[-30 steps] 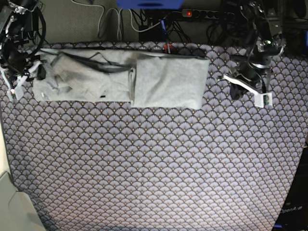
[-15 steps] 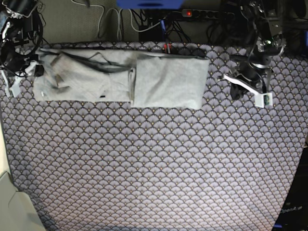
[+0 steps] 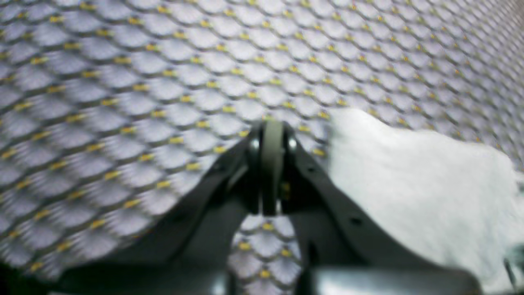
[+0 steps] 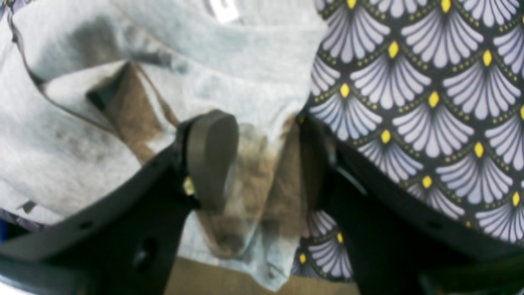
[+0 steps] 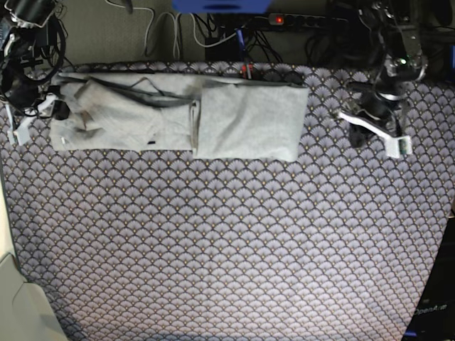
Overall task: Fold the T-shirt properly
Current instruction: 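Grasp the strip's other end with the right gripper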
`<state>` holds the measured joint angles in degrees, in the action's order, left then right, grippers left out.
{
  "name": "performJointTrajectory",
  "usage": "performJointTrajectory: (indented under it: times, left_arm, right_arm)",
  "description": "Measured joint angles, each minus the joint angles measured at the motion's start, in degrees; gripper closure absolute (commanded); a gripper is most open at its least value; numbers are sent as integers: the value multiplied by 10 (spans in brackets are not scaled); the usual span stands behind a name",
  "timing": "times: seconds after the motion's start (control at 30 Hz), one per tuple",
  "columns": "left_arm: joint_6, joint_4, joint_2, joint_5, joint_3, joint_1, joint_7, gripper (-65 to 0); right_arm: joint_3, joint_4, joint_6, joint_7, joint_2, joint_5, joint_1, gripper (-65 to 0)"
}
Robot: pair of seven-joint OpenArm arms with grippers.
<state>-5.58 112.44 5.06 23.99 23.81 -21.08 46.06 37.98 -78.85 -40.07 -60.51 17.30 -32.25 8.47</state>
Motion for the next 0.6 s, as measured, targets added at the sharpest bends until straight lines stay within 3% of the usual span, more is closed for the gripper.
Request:
performJointTrajectory:
  times: [0.27, 0.5, 0.6]
  left_arm:
    - [-2, 0, 0, 1, 12, 0, 0, -4]
    - [-2, 0, 0, 1, 12, 0, 0, -4]
    - [-2, 0, 0, 1, 12, 0, 0, -4]
  right_arm:
    - [2, -4, 0, 6, -11, 2, 0, -310]
    - [-26, -4, 2, -18, -12, -69, 5, -310]
    - [-36, -29, 3, -38, -16, -66, 9, -309]
